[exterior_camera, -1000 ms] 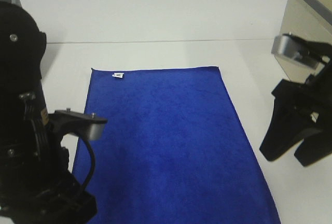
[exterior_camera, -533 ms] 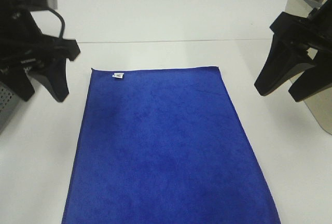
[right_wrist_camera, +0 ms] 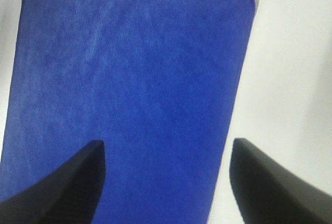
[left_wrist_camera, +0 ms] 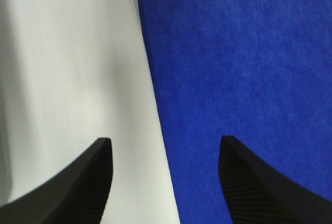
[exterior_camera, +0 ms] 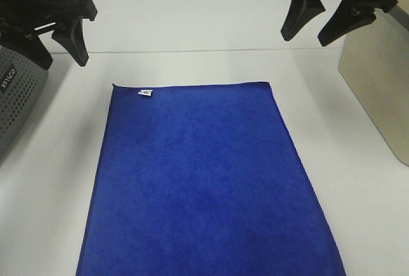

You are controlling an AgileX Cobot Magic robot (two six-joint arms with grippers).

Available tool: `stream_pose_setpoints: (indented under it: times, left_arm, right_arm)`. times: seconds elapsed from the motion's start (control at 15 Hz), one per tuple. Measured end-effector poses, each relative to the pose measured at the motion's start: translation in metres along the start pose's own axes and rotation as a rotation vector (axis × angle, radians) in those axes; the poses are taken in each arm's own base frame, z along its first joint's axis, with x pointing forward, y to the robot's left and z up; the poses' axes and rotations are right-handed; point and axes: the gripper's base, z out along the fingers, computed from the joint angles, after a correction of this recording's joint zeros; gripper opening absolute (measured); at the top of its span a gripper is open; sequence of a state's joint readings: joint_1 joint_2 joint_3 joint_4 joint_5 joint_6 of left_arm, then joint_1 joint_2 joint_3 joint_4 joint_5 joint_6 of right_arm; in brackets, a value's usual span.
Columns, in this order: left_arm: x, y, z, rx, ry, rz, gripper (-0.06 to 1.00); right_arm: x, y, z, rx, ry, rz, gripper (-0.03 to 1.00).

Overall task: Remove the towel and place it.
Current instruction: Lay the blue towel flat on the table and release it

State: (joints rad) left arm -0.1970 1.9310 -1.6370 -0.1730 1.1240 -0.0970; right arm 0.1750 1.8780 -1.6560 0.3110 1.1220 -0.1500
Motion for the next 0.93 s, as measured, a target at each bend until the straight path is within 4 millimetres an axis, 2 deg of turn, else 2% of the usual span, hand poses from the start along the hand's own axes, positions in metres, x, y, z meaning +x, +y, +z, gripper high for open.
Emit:
stream_pose_setpoints:
  times: [0.2,0.4,0.53,0.6,0.73,0.93]
  left_arm:
    - [-0.035,0.002,0.036,0.002,-0.002,0.004,0.56]
    - [-0.062,0.009,0.072,0.009,-0.005,-0.01,0.56]
    - [-0.073,0.011,0.093,0.016,-0.005,-0.013,0.56]
    - [-0.081,0.01,0.105,0.036,-0.015,-0.013,0.56]
    - [-0.082,0.01,0.115,0.046,-0.006,-0.002,0.56]
    - [-0.081,0.017,0.129,0.068,0.021,-0.02,0.56]
  right_arm:
    - [-0.037,-0.013,0.025,-0.001,-0.011,0.0,0.68]
    - [-0.061,-0.048,0.054,-0.04,0.001,0.055,0.68]
    - [-0.066,-0.068,0.08,-0.097,0.035,0.064,0.68]
    - [-0.066,-0.08,0.105,-0.121,0.069,0.062,0.68]
    - [-0.064,-0.089,0.127,-0.133,0.104,0.052,0.68]
    - [-0.06,-0.095,0.148,-0.142,0.141,0.053,0.68]
